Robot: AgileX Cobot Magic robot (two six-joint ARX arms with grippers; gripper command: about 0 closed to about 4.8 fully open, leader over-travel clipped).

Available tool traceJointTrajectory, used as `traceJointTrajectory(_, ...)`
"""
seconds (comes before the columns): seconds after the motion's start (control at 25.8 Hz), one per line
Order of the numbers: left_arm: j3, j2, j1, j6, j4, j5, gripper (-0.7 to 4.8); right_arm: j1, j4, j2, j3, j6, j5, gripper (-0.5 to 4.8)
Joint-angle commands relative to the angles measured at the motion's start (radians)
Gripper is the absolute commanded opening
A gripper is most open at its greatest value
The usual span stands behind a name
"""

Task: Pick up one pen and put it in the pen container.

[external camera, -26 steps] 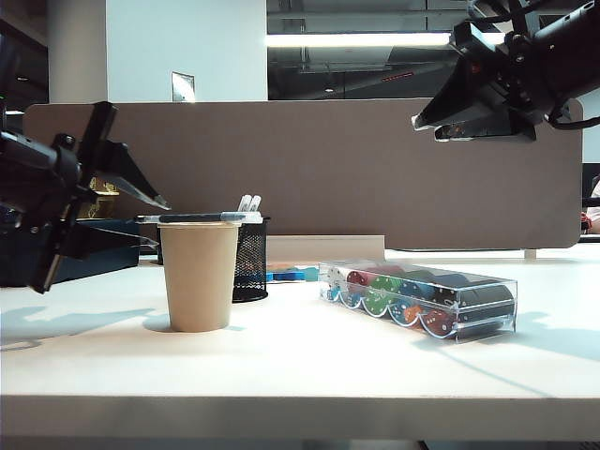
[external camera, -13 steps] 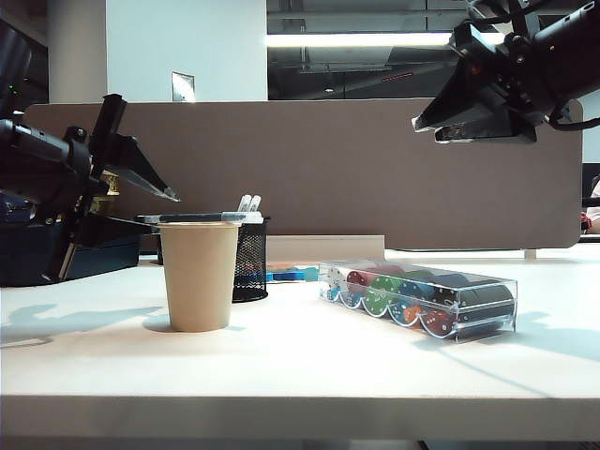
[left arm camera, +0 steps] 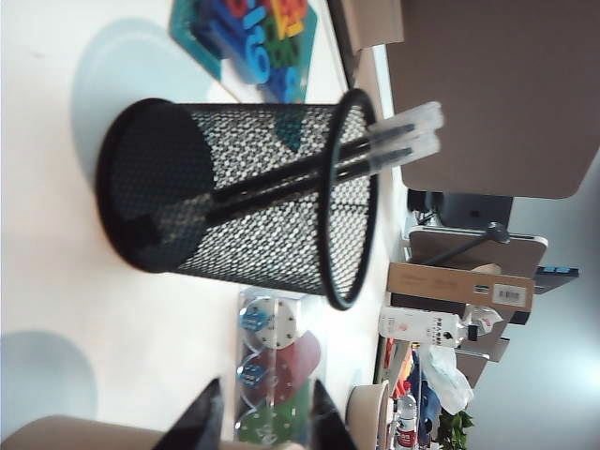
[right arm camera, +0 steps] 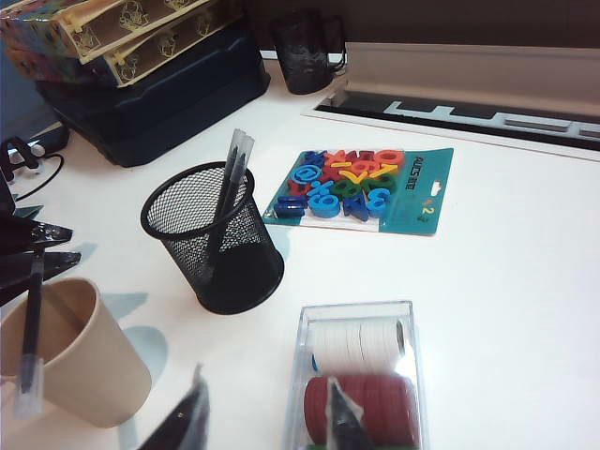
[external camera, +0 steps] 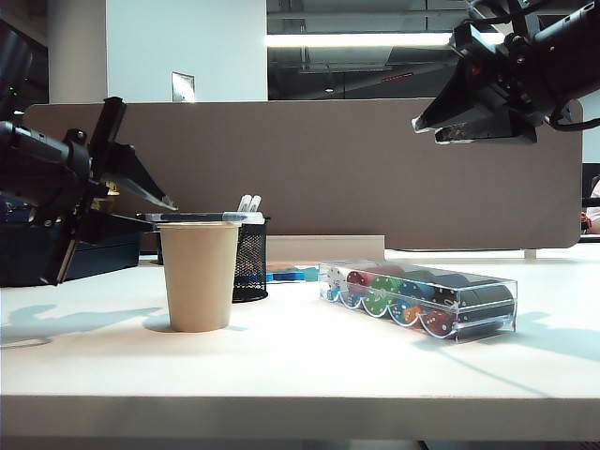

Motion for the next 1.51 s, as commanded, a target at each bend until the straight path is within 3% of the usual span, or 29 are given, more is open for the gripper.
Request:
traceJointTrajectory(0.04, 0.003, 0.0, -0.001, 0.003, -0.016, 0.001, 1.07, 0.003, 0.007, -0.003, 0.005, -0.003, -0.002, 1.57)
traceJointTrajectory(0.15, 0.003, 0.0, -0.001, 0.004, -0.014, 0.001, 0.55, 0.003, 0.007, -0.003, 0.005, -0.003, -0.002, 1.58)
traceJointTrajectory(0.7, 0.003, -0.001, -0.001, 0.014, 0.017, 0.005, 0.46, 0.003, -0.002, -0.003, 0.005, -0.003, -0.005, 1.58)
traceJointTrajectory(0.77, 0.003, -0.001, -0.001, 0.014, 0.018, 0.006, 0.17, 0.003, -0.003, -0.003, 0.005, -0.003, -0.005, 1.57)
traceJointTrajectory(1.24, 0.003, -0.002, -0.001, -0.009, 0.088, 0.043, 0.17, 0.003, -0.016, -0.002, 0.005, -0.003, -0.021, 1.58)
traceJointTrajectory(1.51, 0.003, -0.002, 0.0, -0.079, 0.204, 0.053, 0.17, 0.003, -0.045, -0.002, 0.005, -0.024, -0.024, 1.57)
